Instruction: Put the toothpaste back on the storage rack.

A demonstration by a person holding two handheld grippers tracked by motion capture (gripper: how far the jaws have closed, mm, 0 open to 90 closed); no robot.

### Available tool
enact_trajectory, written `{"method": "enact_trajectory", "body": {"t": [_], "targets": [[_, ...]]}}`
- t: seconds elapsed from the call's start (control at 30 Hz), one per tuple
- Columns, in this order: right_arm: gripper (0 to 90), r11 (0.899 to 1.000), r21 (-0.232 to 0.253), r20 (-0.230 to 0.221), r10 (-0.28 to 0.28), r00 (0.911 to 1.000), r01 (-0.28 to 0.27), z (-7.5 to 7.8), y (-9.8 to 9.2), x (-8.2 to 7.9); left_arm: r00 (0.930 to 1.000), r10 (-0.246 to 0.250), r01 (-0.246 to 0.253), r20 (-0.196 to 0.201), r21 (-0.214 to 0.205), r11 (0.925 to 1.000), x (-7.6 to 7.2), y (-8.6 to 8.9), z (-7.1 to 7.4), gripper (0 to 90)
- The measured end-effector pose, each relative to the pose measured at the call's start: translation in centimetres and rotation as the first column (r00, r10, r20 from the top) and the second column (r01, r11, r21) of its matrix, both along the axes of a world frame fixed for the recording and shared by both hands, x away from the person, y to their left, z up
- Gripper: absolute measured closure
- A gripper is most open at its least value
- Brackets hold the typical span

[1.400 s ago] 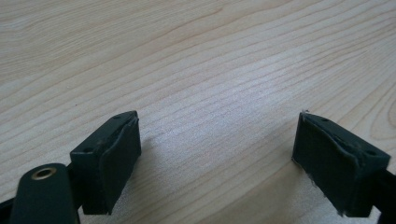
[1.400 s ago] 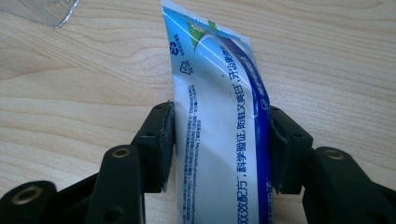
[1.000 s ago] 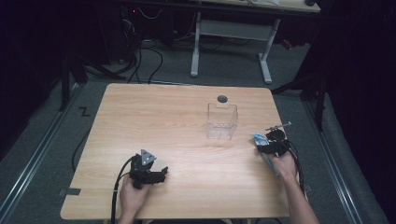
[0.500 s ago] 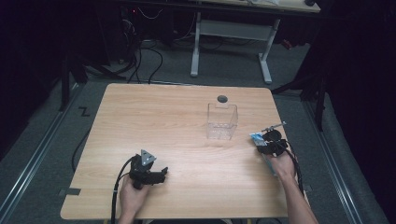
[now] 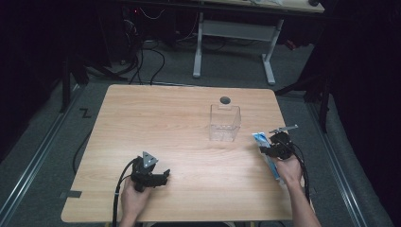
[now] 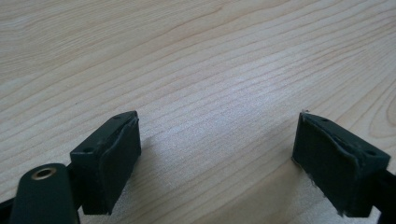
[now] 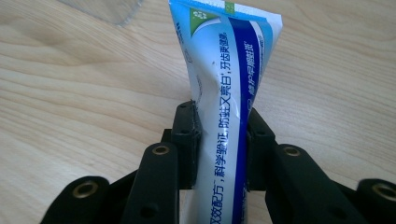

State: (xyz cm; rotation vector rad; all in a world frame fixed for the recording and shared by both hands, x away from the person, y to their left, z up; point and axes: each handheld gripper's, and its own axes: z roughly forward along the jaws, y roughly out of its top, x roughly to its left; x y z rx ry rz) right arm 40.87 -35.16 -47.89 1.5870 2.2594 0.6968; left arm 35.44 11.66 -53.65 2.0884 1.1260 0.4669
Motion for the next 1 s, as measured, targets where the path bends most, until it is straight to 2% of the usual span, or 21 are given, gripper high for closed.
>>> {"method": "enact_trajectory", "body": {"t": [0.2, 0.37, 0.53, 0.67, 0.73, 0.87, 1.0], "targets": [[71.7, 0.996, 0.087, 0.046, 0.022, 0.9987, -0.026, 1.1, -0.2, -0.6, 1.0000, 0.000, 0.000, 0.000, 0.000, 1.0000, 0.0, 0.0, 0.0, 15.4], [71.7, 0.993, 0.113, 0.076, 0.034, 0.9965, -0.043, 1.8, -0.1, -1.2, 1.0000, 0.000, 0.000, 0.000, 0.000, 1.0000, 0.0, 0.0, 0.0, 15.4], [71.6, 0.992, 0.117, 0.094, 0.041, 0.9947, -0.052, 2.3, 0.1, -1.3, 1.0000, 0.002, -0.002, 0.001, -0.002, 1.0000, 0.0, 0.0, 0.0, 15.4], [71.5, 0.991, 0.111, 0.129, 0.063, 0.9897, -0.078, 3.3, 0.3, -1.1, 1.0000, 0.001, -0.001, 0.001, 0.000, 1.0000, 0.1, -0.1, 0.0, 15.4], [71.6, 0.987, 0.133, 0.131, 0.078, 0.9883, -0.096, 3.7, 0.5, -1.1, 1.0000, 0.003, -0.003, 0.002, 0.001, 1.0000, 0.1, -0.1, 0.0, 15.5], [71.6, 0.985, 0.125, 0.151, 0.100, 0.9834, -0.119, 4.4, 0.9, -0.9, 1.0000, 0.004, -0.004, 0.003, 0.000, 1.0000, 0.1, -0.1, 0.0, 15.5], [71.6, 0.976, 0.162, 0.152, 0.121, 0.9809, -0.145, 4.6, 1.2, -0.5, 1.0000, 0.006, -0.006, 0.002, 0.001, 1.0000, 0.1, -0.2, 0.0, 15.4]]}}
